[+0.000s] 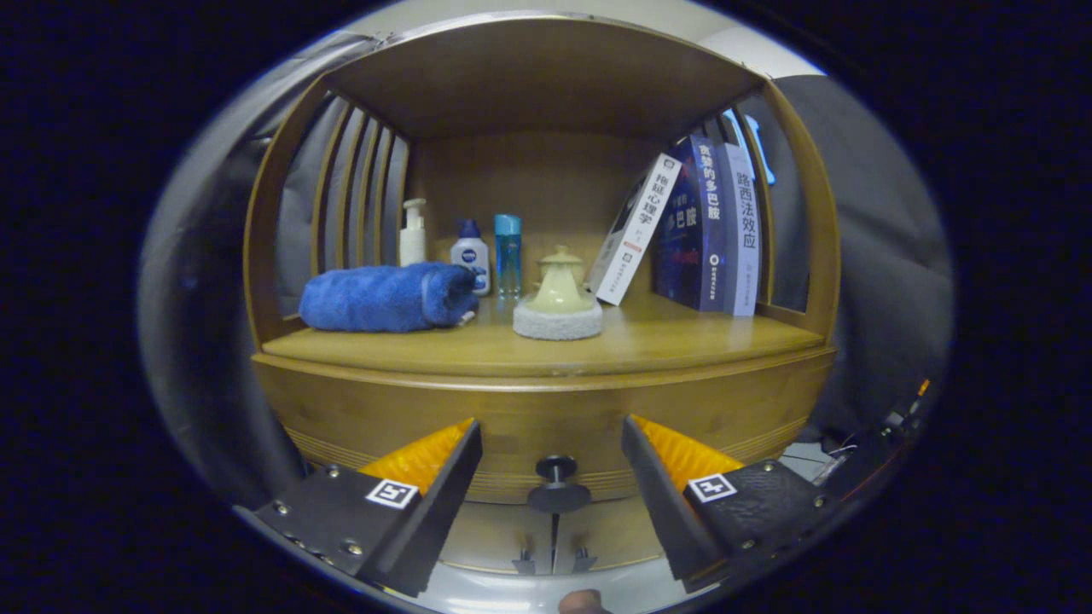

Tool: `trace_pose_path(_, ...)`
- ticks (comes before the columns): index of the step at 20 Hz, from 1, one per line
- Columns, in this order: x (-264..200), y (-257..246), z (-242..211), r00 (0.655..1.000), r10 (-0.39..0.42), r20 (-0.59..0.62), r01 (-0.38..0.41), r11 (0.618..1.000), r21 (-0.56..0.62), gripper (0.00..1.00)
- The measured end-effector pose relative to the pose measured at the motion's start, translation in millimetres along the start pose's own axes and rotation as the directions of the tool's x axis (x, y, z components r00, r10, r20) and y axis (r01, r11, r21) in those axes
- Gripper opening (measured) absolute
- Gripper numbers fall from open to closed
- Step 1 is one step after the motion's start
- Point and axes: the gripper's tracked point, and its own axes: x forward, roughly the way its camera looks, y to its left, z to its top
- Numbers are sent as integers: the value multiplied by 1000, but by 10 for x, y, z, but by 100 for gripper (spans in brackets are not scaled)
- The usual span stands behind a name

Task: Pull open the drawer, take out the items inside it, and place them on the countertop above the cabinet.

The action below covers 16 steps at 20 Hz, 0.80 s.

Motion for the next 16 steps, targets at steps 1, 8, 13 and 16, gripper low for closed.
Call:
trace_pose_path(1,-94,46,53,1000,9,-8,-9,1000,-8,99)
trace_pose_path(8,-1174,268,924,998,66,18,-65,997,-51,99)
trace_pose_path(13,-1885,153,1381,990,113,83,-114,993,9,99)
trace_pose_path(16,-2065,-233,1408,992,73,106,-68,997,-48,99)
